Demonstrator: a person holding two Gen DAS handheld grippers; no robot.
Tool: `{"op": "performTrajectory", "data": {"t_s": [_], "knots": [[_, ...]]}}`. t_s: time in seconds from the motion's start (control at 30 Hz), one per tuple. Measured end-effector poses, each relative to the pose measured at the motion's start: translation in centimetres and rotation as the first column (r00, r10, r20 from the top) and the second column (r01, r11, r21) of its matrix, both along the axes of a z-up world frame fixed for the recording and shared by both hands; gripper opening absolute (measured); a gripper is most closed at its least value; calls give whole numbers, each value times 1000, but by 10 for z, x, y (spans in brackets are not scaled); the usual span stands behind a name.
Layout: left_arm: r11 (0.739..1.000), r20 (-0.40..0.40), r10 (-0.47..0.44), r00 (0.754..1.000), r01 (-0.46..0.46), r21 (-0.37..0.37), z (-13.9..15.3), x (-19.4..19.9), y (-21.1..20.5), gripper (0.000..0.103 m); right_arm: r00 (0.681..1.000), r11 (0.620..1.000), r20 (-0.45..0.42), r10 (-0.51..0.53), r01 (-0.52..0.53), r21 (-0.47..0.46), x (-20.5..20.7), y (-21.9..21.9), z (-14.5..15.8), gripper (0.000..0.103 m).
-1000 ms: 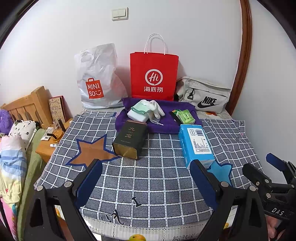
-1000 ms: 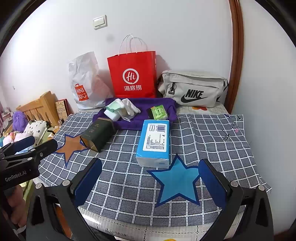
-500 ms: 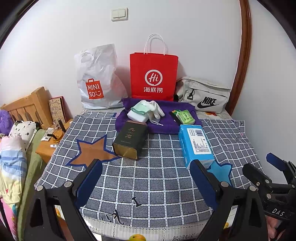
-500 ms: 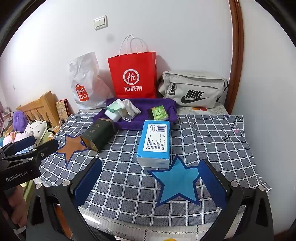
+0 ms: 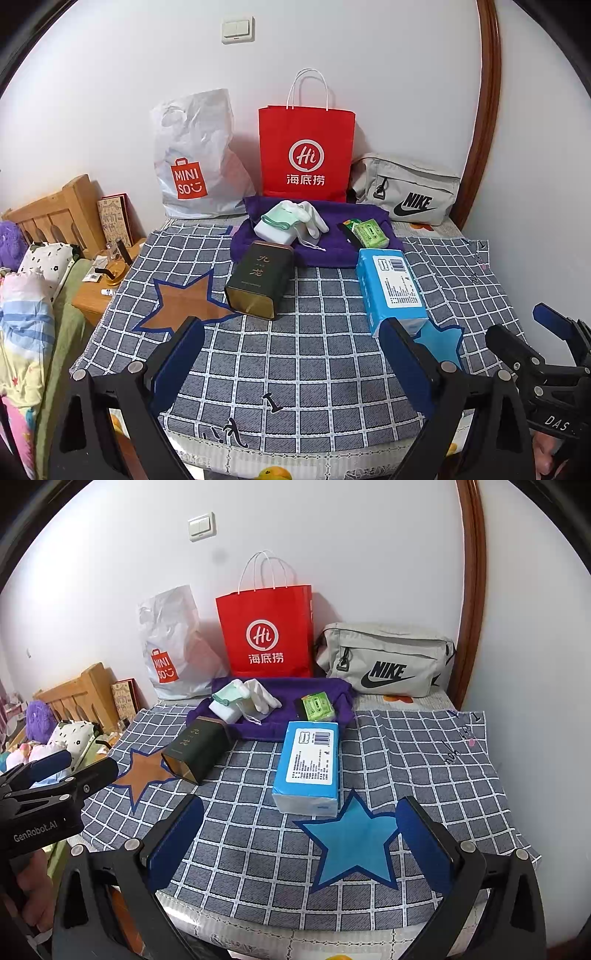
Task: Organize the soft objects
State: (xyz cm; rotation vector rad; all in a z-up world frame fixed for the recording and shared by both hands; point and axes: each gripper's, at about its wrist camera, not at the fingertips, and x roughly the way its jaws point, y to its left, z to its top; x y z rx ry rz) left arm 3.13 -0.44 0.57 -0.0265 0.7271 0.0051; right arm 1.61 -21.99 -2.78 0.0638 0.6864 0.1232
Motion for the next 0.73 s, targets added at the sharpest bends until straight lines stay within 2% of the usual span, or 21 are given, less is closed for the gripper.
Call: {"op": "performTrajectory", "data": {"t_s": [0.73], "knots": [[1000,-5,0,1000,0,-2,-1,8,4,96,1000,1000,5,7,-7,-2,4,-2,4,102]]}}
